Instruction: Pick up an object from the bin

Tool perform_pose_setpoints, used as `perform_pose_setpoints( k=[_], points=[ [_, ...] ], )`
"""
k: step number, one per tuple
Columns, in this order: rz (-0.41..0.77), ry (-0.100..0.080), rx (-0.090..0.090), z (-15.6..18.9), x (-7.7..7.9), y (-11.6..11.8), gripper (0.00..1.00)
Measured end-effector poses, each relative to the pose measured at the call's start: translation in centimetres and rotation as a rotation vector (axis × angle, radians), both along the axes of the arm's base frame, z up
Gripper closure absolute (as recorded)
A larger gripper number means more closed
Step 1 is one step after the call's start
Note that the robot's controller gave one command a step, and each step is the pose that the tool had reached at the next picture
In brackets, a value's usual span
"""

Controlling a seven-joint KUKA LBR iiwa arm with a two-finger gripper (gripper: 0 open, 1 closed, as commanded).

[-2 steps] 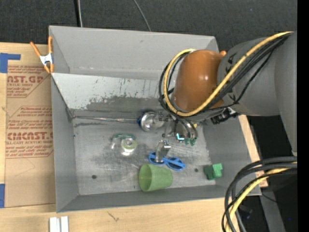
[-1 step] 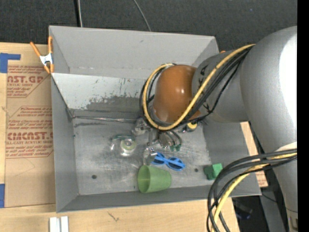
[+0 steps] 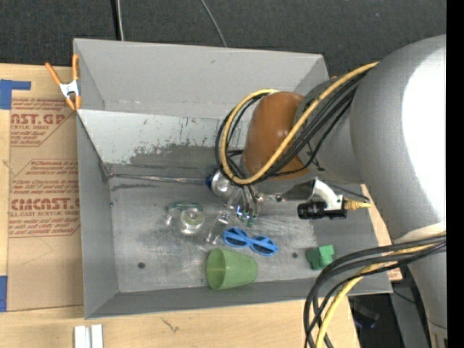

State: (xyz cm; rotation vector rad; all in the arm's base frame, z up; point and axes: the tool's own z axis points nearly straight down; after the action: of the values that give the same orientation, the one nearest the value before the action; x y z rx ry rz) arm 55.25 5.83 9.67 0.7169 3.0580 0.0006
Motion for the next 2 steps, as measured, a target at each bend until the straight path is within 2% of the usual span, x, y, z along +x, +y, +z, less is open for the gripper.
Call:
perform_pose_setpoints(
  k=[1, 2],
  points=[
    [0.23, -0.001, 0.0, -1.1, 2.1, 2.6, 0.0],
    [0.841, 0.0, 0.001, -1.6, -2.0, 6.3, 0.0]
  ],
)
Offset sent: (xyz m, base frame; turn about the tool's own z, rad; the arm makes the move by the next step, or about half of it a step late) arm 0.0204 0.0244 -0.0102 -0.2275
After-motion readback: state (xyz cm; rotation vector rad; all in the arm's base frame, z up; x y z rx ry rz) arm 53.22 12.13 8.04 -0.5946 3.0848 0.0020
